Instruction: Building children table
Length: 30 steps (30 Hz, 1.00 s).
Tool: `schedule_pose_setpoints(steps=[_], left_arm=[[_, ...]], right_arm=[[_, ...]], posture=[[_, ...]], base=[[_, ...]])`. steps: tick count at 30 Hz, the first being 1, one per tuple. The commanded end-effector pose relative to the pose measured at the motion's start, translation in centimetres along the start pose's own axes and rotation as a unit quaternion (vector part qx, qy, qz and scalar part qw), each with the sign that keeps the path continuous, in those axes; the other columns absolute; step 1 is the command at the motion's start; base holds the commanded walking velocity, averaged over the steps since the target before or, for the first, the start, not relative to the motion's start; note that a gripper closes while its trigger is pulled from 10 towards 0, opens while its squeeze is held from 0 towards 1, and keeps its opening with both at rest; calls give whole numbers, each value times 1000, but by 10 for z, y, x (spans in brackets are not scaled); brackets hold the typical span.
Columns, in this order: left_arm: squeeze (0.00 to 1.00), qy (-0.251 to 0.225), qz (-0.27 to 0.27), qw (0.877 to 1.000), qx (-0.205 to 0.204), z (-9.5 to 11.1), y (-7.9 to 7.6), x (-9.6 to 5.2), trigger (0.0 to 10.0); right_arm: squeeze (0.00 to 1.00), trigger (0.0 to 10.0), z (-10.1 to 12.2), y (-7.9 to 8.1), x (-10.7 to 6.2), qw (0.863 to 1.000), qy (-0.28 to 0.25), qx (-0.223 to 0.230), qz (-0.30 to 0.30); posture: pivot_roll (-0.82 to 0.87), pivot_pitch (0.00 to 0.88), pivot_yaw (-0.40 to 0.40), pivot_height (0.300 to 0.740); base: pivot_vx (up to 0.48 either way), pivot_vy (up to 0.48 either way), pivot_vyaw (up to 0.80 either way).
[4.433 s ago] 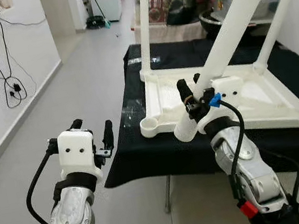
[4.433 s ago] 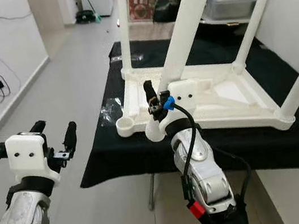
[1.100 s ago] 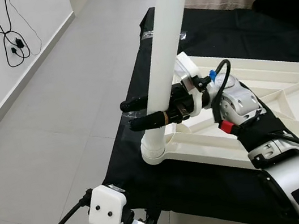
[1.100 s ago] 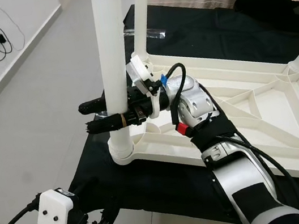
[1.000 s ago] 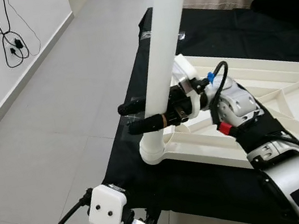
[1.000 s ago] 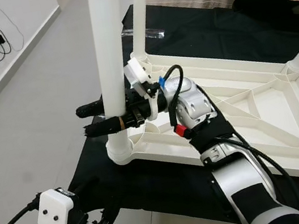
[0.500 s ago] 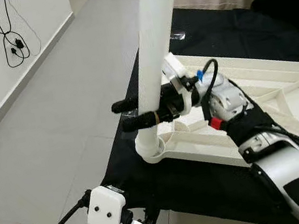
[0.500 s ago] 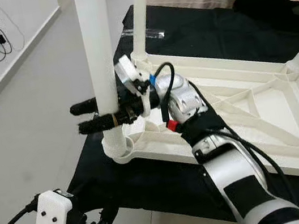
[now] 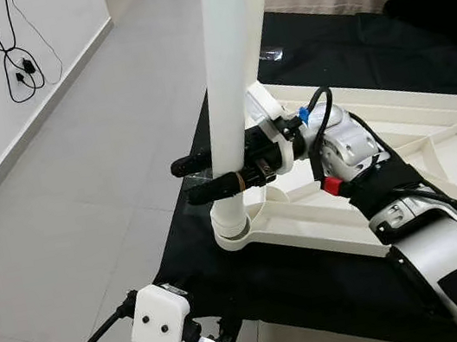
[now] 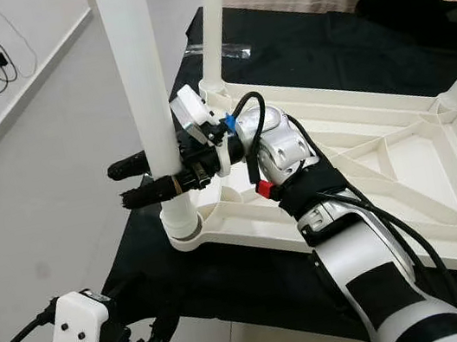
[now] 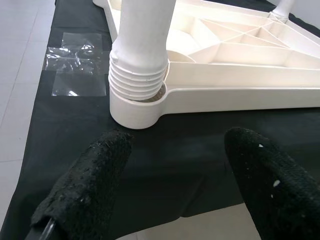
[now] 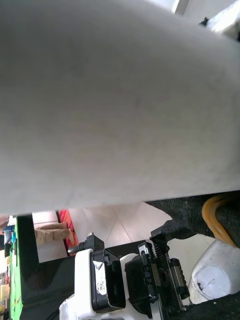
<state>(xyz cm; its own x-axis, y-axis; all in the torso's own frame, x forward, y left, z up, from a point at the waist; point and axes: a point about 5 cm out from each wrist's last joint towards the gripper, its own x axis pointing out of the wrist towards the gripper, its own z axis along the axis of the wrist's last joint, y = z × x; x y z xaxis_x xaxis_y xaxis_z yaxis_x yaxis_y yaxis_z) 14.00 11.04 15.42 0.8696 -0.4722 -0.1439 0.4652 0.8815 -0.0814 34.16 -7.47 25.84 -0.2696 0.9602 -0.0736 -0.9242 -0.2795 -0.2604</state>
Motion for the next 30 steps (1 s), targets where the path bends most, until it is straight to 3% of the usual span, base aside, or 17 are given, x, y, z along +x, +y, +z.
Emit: schedule_pose_setpoints(steps=[1, 11, 21, 25, 27, 30], left_arm=[[0, 6, -4, 1000, 2, -2, -1, -3, 10000], [0, 8, -3, 1000, 4, -2, 0, -4, 10000], [0, 7, -2, 1000, 7, 0, 0, -4, 10000], [0, -3, 2, 1000, 10, 3, 2, -1, 10000], [0, -4, 3, 1000, 10, 4, 3, 0, 10000], [0, -11, 6, 1000, 13, 6, 6, 3, 10000]], right_arm=[[0, 10000, -13, 6, -1, 999, 19, 22, 14], [0, 10000, -20, 8, -13, 999, 37, 38, 3], [0, 10000, -27, 4, -8, 999, 10, 42, -17], [0, 10000, -36, -6, -7, 989, 8, 48, -138], [0, 10000, -37, -7, -7, 987, 11, 49, -153], [0, 10000, -46, 7, -8, 981, 6, 47, -188]], posture=[[188, 166, -120, 740], [188, 173, -117, 740], [196, 188, -114, 740], [185, 188, -116, 740], [185, 188, -116, 740], [177, 189, -111, 740]], base=[[0, 0, 0], [0, 0, 0], [0, 0, 0], [0, 0, 0], [0, 0, 0], [0, 0, 0]])
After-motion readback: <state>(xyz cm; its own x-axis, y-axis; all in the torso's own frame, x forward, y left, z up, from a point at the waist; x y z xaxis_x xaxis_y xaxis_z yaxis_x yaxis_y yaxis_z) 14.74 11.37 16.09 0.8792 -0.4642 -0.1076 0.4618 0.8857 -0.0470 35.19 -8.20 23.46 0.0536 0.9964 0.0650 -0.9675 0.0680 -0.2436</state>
